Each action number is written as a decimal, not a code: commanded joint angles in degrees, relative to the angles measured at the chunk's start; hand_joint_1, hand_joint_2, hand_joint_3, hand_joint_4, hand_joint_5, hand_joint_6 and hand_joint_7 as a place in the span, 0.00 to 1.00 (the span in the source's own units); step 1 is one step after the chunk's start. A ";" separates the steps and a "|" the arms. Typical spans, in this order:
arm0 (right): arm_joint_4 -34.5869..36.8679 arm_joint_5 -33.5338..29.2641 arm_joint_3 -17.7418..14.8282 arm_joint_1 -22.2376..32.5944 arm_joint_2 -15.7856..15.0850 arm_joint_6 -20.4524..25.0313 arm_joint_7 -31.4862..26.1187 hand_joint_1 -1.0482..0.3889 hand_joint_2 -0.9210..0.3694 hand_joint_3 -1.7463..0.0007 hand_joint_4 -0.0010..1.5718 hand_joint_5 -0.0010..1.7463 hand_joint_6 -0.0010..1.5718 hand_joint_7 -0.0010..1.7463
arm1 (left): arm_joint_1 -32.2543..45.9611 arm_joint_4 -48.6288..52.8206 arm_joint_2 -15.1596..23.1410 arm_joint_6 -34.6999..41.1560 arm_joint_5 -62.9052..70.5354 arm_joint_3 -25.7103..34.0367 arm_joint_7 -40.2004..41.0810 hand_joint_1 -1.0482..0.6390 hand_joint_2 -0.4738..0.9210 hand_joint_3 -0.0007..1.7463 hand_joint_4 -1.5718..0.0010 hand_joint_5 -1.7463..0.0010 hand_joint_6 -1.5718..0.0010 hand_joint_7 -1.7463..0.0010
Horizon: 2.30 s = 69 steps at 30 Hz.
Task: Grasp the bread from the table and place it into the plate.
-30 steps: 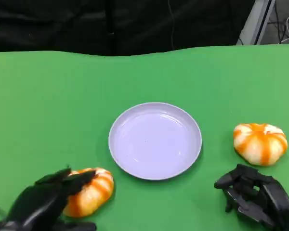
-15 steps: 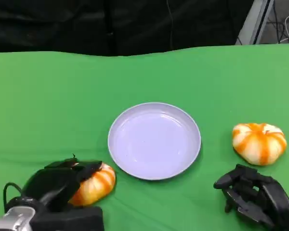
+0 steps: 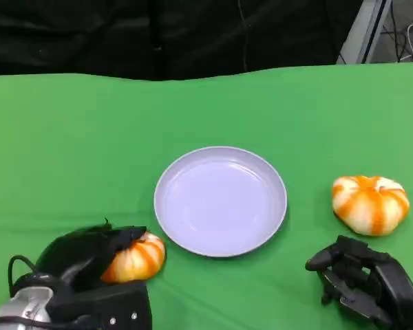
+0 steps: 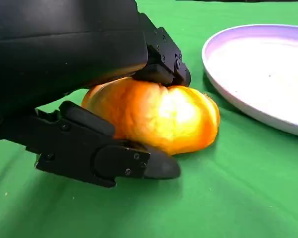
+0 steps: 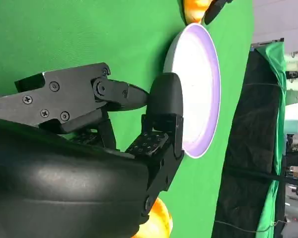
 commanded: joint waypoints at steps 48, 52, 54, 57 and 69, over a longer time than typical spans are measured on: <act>0.48 -0.12 0.14 0.31 -0.65 -0.26 -0.69 0.52 0.00 0.75 0.42 1.00 0.49 0.59 | 12.76 -21.37 2.61 5.44 1.42 1.10 6.06 0.57 1.00 0.07 0.54 0.00 0.60 0.02; 0.45 -0.10 0.14 0.35 -0.62 -0.12 -0.81 0.52 0.00 0.75 0.42 0.99 0.49 0.59 | 15.59 -29.24 2.96 5.58 2.23 3.11 5.41 0.57 1.00 0.07 0.53 0.00 0.53 0.11; 0.49 0.07 0.12 0.32 -0.61 0.02 -0.59 0.52 0.00 0.75 0.42 0.99 0.49 0.59 | 16.29 -32.38 2.83 6.11 3.09 3.96 5.18 0.57 1.00 0.07 0.54 0.00 0.52 0.12; 0.47 0.04 0.12 0.24 -0.54 0.35 -0.70 0.52 0.00 0.75 0.42 0.99 0.49 0.59 | 16.17 -34.50 2.59 6.42 4.33 4.70 5.27 0.56 1.00 0.08 0.53 0.00 0.49 0.19; 1.06 0.31 0.07 -0.11 -0.49 0.01 -0.14 0.53 0.00 0.74 0.42 1.00 0.49 0.60 | 16.46 -40.54 1.90 5.65 6.00 6.99 5.60 0.57 0.97 0.06 0.52 0.00 0.46 0.22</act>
